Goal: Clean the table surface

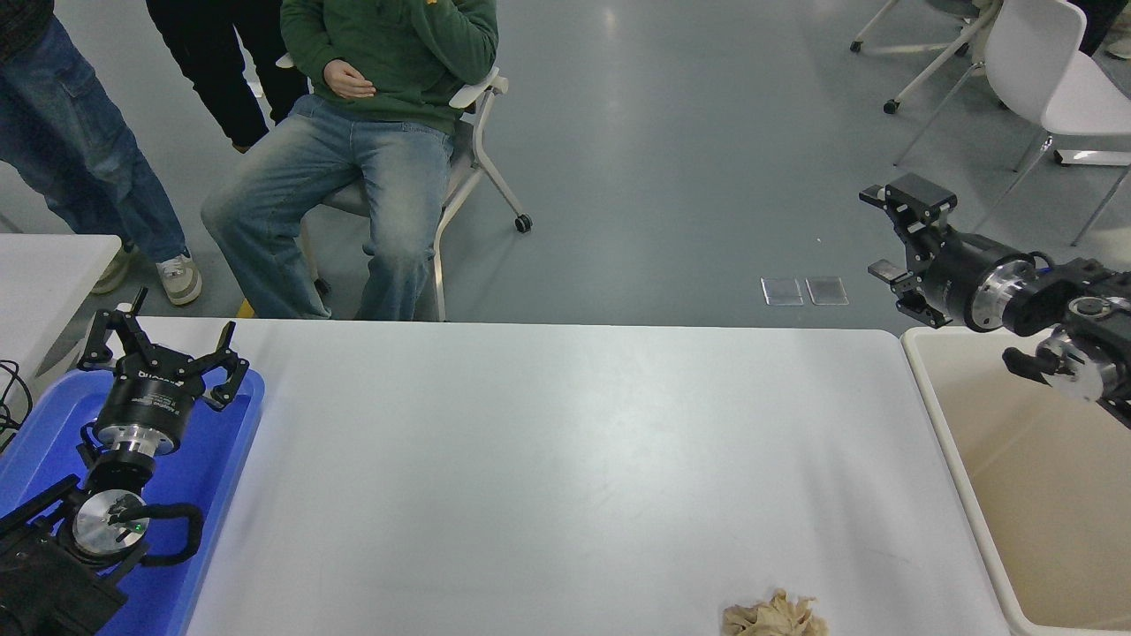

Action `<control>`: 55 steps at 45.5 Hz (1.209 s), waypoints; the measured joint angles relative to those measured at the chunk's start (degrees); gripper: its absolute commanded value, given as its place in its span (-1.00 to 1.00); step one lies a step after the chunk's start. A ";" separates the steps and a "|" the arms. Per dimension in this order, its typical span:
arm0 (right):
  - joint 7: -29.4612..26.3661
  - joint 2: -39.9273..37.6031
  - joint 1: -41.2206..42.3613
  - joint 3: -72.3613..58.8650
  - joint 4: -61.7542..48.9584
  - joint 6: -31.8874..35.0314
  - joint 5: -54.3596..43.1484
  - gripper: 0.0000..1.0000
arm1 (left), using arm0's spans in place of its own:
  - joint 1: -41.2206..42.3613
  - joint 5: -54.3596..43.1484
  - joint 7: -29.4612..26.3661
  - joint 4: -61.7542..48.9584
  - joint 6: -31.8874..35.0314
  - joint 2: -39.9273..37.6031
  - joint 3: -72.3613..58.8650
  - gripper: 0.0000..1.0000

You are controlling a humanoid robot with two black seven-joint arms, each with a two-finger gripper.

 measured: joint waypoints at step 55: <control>11.60 22.17 -23.21 24.18 -4.47 2.76 25.69 1.00 | 0.03 0.02 0.00 0.00 0.00 0.00 0.00 1.00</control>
